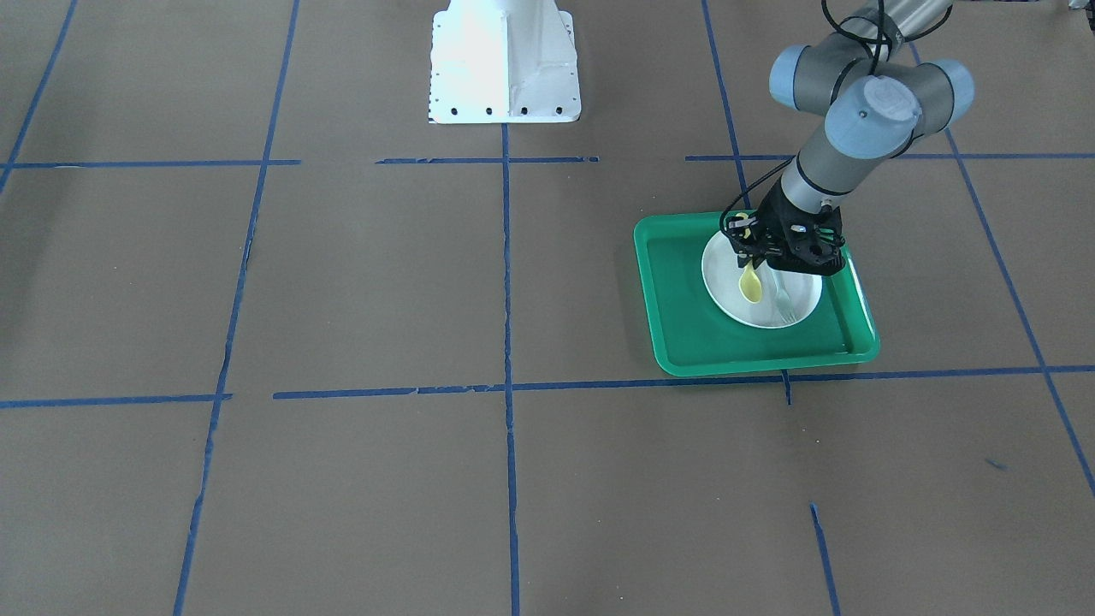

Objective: Place spoon
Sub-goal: 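Lift the yellow spoon off the plate with the left gripper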

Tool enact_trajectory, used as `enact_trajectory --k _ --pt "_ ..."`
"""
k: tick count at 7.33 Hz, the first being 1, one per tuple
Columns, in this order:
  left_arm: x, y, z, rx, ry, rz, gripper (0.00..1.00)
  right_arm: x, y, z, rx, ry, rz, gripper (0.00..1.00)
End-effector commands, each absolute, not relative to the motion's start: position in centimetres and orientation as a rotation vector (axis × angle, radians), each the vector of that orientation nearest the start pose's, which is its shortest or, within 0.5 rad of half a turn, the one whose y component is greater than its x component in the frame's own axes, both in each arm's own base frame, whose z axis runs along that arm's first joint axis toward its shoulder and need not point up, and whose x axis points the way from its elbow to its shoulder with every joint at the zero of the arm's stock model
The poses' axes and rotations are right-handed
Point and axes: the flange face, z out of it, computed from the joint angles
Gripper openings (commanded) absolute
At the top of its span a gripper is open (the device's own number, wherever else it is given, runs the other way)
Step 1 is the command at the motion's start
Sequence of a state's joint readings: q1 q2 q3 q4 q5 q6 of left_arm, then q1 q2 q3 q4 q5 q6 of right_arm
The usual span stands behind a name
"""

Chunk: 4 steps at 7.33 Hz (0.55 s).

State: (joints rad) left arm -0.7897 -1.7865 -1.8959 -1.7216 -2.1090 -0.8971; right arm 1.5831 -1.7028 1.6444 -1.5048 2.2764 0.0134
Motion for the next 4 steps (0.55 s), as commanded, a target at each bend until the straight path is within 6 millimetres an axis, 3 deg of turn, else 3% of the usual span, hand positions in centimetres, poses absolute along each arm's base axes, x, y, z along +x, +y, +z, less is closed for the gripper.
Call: enact_trajectory --k 1,2,4 --pt "29.7 -47.5 33.8 0.084 0.809 0.047 0.00 7.4 -43.5 68.2 0.007 -0.706 0.022 1.00" --pt "30.3 -47.4 34.0 0.067 0.808 0.044 0.00 7.4 -43.5 68.2 0.007 -0.706 0.021 1.00" --pt "33.3 -49.5 31.7 -0.002 0.858 -0.042 0.00 7.4 -43.5 68.2 0.007 -0.706 0.022 1.00"
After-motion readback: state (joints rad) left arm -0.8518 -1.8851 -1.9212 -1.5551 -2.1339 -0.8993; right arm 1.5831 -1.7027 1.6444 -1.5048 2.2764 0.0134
